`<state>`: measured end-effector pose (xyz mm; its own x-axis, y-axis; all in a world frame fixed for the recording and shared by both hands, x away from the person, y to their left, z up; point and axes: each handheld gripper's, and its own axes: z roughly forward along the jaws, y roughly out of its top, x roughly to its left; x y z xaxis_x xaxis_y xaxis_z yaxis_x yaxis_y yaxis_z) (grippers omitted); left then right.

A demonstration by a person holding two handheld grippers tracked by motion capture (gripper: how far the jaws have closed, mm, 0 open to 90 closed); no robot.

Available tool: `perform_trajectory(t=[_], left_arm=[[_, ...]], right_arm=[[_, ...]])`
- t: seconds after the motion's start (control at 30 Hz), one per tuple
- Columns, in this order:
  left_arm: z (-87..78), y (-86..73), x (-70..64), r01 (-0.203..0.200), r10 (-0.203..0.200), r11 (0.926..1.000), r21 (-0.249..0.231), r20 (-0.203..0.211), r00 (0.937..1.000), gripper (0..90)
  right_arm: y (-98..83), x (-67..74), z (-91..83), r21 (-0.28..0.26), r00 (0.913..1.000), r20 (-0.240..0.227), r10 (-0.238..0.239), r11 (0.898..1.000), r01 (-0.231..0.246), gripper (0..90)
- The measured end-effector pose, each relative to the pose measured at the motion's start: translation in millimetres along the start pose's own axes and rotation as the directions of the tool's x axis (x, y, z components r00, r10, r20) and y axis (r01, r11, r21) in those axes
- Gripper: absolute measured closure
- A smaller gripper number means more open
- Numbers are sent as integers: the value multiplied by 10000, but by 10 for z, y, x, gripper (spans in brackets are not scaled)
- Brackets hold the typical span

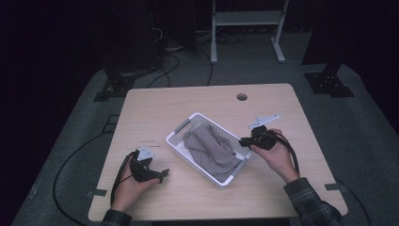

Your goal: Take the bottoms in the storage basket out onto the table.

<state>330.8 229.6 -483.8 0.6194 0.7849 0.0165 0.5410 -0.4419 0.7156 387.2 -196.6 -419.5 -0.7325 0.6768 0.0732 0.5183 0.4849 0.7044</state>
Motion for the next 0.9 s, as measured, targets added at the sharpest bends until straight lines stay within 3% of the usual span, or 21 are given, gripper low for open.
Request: perform_trajectory(t=[0.4,0.47,0.53,0.67,0.8,0.9], left_arm=[[4,4,-1,-8,8,10000,7,6,10000,0],[8,7,-4,5,-5,10000,-5,14,10000,0],[10,11,-7,5,-5,10000,15,6,10000,0],[17,17,-8,-47,47,10000,-3,10,10000,0],[21,20,-12,-19,19,10000,-21,9,10000,0],[19,21,-12,-25,25,10000,2,15,10000,0]], right_arm=[[-274,-28,-301,221,9986,470,256,9994,-267,841],[-279,-36,-330,115,9984,491,270,9996,-276,775],[-236,-31,-380,-275,9980,529,346,9991,-332,671],[-91,62,-447,-872,9992,239,308,9958,-286,595],[73,209,-347,-1043,10000,-88,-30,9945,21,501],[176,298,-218,-829,9991,-411,-120,9965,85,442]])
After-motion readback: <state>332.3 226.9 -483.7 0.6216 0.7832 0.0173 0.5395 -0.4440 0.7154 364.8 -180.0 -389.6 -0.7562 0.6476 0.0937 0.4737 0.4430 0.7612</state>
